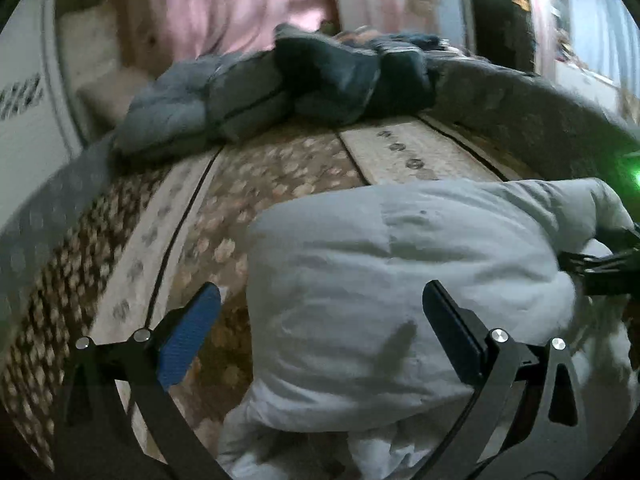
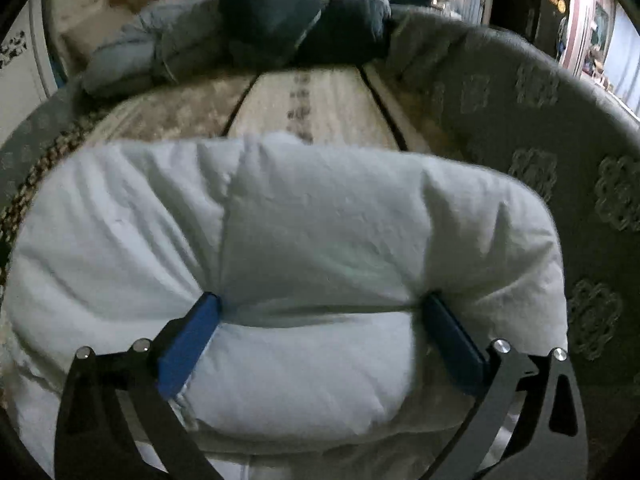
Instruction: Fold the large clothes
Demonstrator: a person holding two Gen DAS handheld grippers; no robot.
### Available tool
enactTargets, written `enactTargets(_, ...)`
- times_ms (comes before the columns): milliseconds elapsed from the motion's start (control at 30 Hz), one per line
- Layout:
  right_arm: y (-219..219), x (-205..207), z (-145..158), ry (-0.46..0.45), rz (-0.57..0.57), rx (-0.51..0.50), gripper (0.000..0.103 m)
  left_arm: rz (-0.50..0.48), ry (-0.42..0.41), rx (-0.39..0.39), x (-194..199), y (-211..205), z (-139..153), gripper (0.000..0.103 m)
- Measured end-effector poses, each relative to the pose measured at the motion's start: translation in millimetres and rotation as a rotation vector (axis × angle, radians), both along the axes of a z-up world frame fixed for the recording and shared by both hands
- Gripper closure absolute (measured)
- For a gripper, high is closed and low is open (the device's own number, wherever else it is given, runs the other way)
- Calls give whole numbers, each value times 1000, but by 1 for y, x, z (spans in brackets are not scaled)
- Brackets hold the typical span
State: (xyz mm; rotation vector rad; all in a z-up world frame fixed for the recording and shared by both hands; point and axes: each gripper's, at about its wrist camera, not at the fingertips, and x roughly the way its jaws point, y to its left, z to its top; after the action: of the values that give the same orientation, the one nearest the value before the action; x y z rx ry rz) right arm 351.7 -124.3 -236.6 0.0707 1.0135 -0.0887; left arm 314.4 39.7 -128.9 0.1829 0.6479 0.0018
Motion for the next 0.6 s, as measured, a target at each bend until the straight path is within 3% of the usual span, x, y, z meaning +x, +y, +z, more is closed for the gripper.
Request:
enactTargets(200,-1,-3,-20,36,-23,31,1,3,71,-9,34,-16,-14,3)
enactTargets(267,-1,-5,-23,51,-14,43,1,21,164,-25,54,-19,-30,3)
enactTargets(367,-4,-6,-29,54,8,48,1,89,351,-171,79,-1,-69,3)
enactTargets(500,0,-11,-39,47,12,24,1,56,390,-77,79,-7,-86,3)
enactTargets(600,-1,-8,-40,66,25,36,1,67,411,-76,76,-5,-88,3)
